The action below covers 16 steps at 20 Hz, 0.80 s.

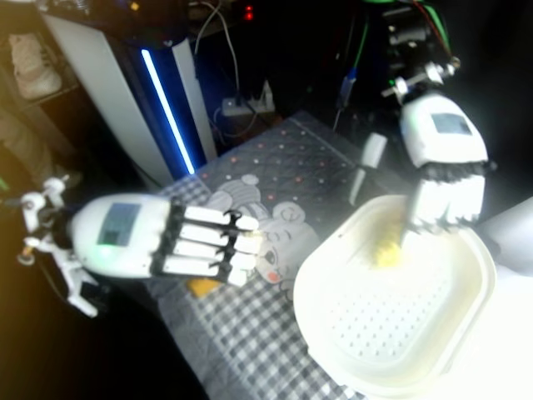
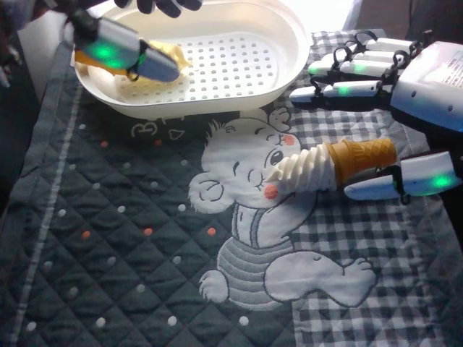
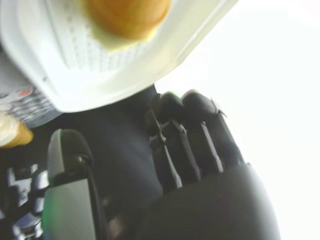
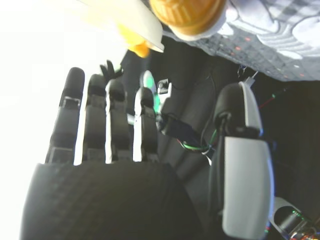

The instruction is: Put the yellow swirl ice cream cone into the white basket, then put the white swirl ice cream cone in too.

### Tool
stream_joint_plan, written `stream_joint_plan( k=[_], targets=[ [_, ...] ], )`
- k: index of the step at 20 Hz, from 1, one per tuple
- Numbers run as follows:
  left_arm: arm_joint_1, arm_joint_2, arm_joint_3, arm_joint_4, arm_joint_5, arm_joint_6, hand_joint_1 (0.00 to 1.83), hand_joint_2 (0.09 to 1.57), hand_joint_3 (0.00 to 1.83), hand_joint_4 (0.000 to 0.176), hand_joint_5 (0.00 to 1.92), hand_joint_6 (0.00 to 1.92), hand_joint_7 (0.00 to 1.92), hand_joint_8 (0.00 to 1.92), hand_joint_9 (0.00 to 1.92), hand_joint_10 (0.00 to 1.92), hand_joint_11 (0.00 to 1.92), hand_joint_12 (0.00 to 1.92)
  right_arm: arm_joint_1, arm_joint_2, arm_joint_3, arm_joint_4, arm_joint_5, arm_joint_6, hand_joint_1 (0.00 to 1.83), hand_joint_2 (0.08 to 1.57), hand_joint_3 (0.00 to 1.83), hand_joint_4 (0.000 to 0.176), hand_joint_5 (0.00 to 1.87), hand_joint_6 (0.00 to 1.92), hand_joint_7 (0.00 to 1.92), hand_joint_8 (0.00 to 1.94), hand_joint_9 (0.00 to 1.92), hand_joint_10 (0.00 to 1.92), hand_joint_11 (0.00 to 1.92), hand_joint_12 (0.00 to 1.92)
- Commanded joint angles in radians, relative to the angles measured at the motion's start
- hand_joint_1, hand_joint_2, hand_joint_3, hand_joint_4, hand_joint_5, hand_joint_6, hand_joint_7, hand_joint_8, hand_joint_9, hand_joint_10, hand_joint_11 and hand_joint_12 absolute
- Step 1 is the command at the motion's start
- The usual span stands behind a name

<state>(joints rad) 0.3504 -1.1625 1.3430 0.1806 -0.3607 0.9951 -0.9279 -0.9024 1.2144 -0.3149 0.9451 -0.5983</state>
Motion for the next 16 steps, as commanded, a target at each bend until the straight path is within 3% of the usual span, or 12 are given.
stream_joint_plan(
  k=[1, 3, 4, 5, 6, 8, 9, 10, 11, 13, 14, 16],
  targets=[
    [0.000, 0.027, -0.012, -0.011, -0.171, 0.000, 0.83, 0.88, 0.00, 0.059, 0.66, 0.00, 0.77, 0.00, 0.43, 1.05, 0.29, 1.69, 0.012, -0.008, 0.010, 0.040, 0.096, 0.011, 0.70, 0.91, 0.00, 0.175, 0.28, 0.00, 0.21, 0.00, 0.23, 0.00, 0.02, 0.72],
    [0.045, 0.107, -0.098, -0.014, -0.263, -0.001, 0.80, 0.87, 0.00, 0.044, 0.61, 0.00, 0.71, 0.00, 0.52, 0.68, 0.30, 1.45, 0.012, -0.027, 0.024, 0.038, 0.065, 0.021, 0.69, 0.90, 0.00, 0.176, 0.24, 0.00, 0.21, 0.00, 0.23, 0.01, 0.00, 0.75],
    [0.076, 0.150, -0.145, -0.018, -0.319, -0.001, 0.77, 0.88, 0.00, 0.032, 0.60, 0.00, 0.67, 0.00, 0.58, 0.36, 0.30, 1.15, 0.012, -0.044, 0.038, 0.029, 0.038, 0.035, 0.71, 0.91, 0.00, 0.172, 0.25, 0.01, 0.20, 0.00, 0.26, 0.01, 0.00, 0.93],
    [0.086, 0.160, -0.156, -0.018, -0.332, -0.001, 0.77, 0.88, 0.00, 0.032, 0.60, 0.00, 0.67, 0.00, 0.58, 0.36, 0.30, 1.15, 0.012, -0.051, 0.043, 0.027, 0.032, 0.040, 0.71, 0.91, 0.00, 0.172, 0.25, 0.01, 0.20, 0.00, 0.26, 0.01, 0.00, 0.93],
    [0.102, 0.182, -0.182, -0.018, -0.358, -0.001, 0.79, 0.88, 0.00, 0.022, 0.61, 0.00, 0.67, 0.00, 0.63, 0.21, 0.32, 1.06, 0.012, -0.064, 0.054, 0.023, 0.019, 0.051, 0.74, 0.91, 0.00, 0.170, 0.26, 0.00, 0.19, 0.00, 0.24, 0.00, 0.00, 0.89],
    [0.133, 0.208, -0.216, -0.020, -0.395, -0.003, 0.71, 0.88, 0.00, 0.024, 0.62, 0.00, 0.68, 0.00, 0.72, 0.09, 0.34, 1.15, 0.012, -0.095, 0.077, 0.020, -0.012, 0.058, 0.73, 0.91, 0.00, 0.176, 0.24, 0.00, 0.23, 0.00, 0.28, 0.01, 0.00, 0.95],
    [0.143, 0.212, -0.222, -0.020, -0.404, -0.010, 0.73, 0.87, 0.00, 0.039, 0.62, 0.00, 0.68, 0.00, 0.71, 0.06, 0.31, 1.21, 0.012, -0.105, 0.085, 0.017, -0.029, 0.060, 0.73, 0.90, 0.00, 0.164, 0.24, 0.00, 0.24, 0.00, 0.30, 0.01, 0.00, 1.01],
    [0.151, 0.212, -0.223, -0.020, -0.411, -0.018, 0.75, 0.87, 0.00, 0.034, 0.63, 0.00, 0.69, 0.00, 0.73, 0.05, 0.29, 1.23, 0.012, -0.114, 0.095, 0.008, -0.048, 0.067, 0.74, 0.90, 0.00, 0.156, 0.25, 0.00, 0.23, 0.00, 0.30, 0.01, 0.00, 1.00],
    [0.154, 0.212, -0.224, -0.020, -0.415, -0.022, 0.75, 0.87, 0.00, 0.026, 0.63, 0.00, 0.70, 0.01, 0.73, 0.05, 0.27, 1.24, 0.012, -0.118, 0.101, -0.002, -0.061, 0.076, 0.80, 0.91, 0.00, 0.167, 0.26, 0.00, 0.19, 0.00, 0.25, 0.01, 0.00, 0.85],
    [0.158, 0.212, -0.225, -0.024, -0.423, -0.025, 0.80, 0.89, 0.00, 0.000, 0.64, 0.00, 0.71, 0.01, 0.72, 0.03, 0.21, 1.24, 0.012, -0.119, 0.111, -0.022, -0.089, 0.093, 0.81, 0.92, 0.00, 0.163, 0.27, 0.00, 0.21, 0.01, 0.27, 0.02, 0.00, 0.81],
    [0.161, 0.212, -0.225, -0.028, -0.424, -0.025, 0.78, 0.89, 0.00, 0.000, 0.65, 0.00, 0.72, 0.01, 0.72, 0.03, 0.24, 1.22, 0.012, -0.120, 0.114, -0.025, -0.098, 0.096, 0.83, 0.92, 0.00, 0.153, 0.30, 0.00, 0.29, 0.00, 0.35, 0.02, 0.04, 0.92],
    [0.169, 0.211, -0.225, -0.039, -0.428, -0.026, 0.78, 0.89, 0.00, 0.000, 0.67, 0.00, 0.72, 0.00, 0.75, 0.03, 0.29, 1.16, 0.012, -0.131, 0.126, -0.027, -0.113, 0.105, 1.00, 0.95, 0.00, 0.042, 0.48, 0.01, 0.55, 0.01, 0.77, 0.09, 0.50, 1.12]
  ],
)
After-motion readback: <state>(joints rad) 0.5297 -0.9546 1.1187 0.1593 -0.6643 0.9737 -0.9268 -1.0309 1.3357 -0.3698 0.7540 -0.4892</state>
